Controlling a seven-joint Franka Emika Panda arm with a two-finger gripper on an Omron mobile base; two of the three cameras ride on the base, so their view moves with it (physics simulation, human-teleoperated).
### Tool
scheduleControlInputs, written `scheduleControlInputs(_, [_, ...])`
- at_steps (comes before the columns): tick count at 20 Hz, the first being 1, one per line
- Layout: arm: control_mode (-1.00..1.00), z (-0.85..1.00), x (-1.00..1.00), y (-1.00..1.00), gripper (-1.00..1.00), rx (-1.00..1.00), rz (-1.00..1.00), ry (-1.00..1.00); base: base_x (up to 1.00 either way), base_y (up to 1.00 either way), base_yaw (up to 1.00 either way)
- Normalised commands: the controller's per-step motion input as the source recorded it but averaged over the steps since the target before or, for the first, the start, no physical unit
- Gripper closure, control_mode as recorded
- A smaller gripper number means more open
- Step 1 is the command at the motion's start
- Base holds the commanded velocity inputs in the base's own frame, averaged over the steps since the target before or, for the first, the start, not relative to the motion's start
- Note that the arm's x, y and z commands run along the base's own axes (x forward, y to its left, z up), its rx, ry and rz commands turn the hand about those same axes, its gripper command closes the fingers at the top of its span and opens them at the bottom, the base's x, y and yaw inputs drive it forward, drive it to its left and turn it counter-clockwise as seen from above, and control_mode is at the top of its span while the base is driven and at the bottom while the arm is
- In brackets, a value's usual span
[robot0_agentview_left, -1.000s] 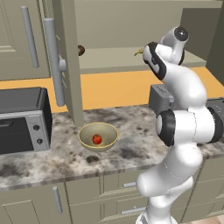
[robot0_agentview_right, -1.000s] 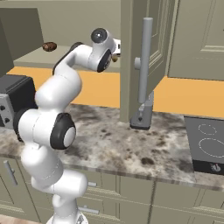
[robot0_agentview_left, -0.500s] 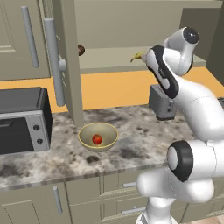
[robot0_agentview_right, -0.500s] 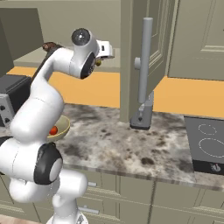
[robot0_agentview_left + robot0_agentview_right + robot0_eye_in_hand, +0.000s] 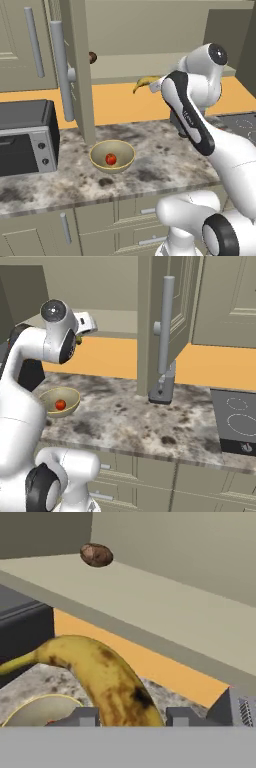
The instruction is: Open the cabinet. Pick the apple and banana from the cabinet and place them into the bowl. Then close the cabinet.
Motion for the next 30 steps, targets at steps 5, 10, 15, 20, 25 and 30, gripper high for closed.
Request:
scheduleControlInputs(5, [-1.00,-0.78,-0.75,0.42,1.00,-0.15,0.27,0.05,0.00,0.00,0.00])
scheduleControlInputs(10, [-1.00,-0.88,-0.38,0.60,1.00,-0.15,0.22,0.05,0.00,0.00,0.00])
scheduleControlInputs(15, [-1.00,-0.76,-0.04,0.61,1.00,-0.12,0.14,0.08,0.00,0.00,0.00])
scheduleControlInputs(20, [-1.00,-0.56,0.20,0.34,1.00,-0.11,0.04,0.05,0.00,0.00,0.00])
scheduleControlInputs(25, [-1.00,-0.29,0.55,0.01,1.00,-0.01,0.00,0.00,0.00,0.00,0.00])
scheduleControlInputs(30, [-1.00,-0.25,0.73,0.20,1.00,-0.02,0.00,-0.02,0.00,0.00,0.00])
